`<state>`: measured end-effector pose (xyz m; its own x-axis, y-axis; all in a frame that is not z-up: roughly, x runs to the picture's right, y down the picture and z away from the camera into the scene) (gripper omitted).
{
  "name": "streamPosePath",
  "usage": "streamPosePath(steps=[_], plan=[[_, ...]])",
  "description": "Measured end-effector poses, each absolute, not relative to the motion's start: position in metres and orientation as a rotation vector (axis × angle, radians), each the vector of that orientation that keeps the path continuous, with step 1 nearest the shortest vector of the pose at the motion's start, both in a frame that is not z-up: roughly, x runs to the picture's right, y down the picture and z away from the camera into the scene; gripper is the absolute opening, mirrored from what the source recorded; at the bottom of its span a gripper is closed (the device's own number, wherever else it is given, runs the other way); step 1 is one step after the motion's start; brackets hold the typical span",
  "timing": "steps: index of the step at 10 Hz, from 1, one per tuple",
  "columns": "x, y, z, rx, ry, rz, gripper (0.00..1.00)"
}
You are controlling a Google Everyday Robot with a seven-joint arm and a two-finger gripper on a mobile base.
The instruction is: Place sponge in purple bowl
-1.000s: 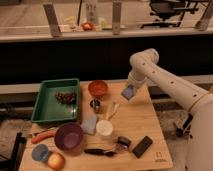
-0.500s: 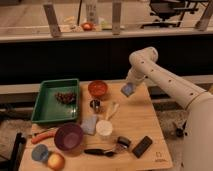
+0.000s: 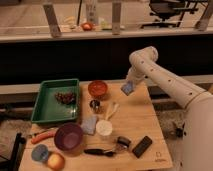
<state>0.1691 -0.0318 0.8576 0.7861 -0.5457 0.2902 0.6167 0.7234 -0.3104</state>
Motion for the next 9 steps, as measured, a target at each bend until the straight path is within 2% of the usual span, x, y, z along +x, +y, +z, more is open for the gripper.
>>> streamPosePath(steps=[9], plan=[[0.048, 0.003, 0.808, -0.374, -0.312, -1.044, 0.01]])
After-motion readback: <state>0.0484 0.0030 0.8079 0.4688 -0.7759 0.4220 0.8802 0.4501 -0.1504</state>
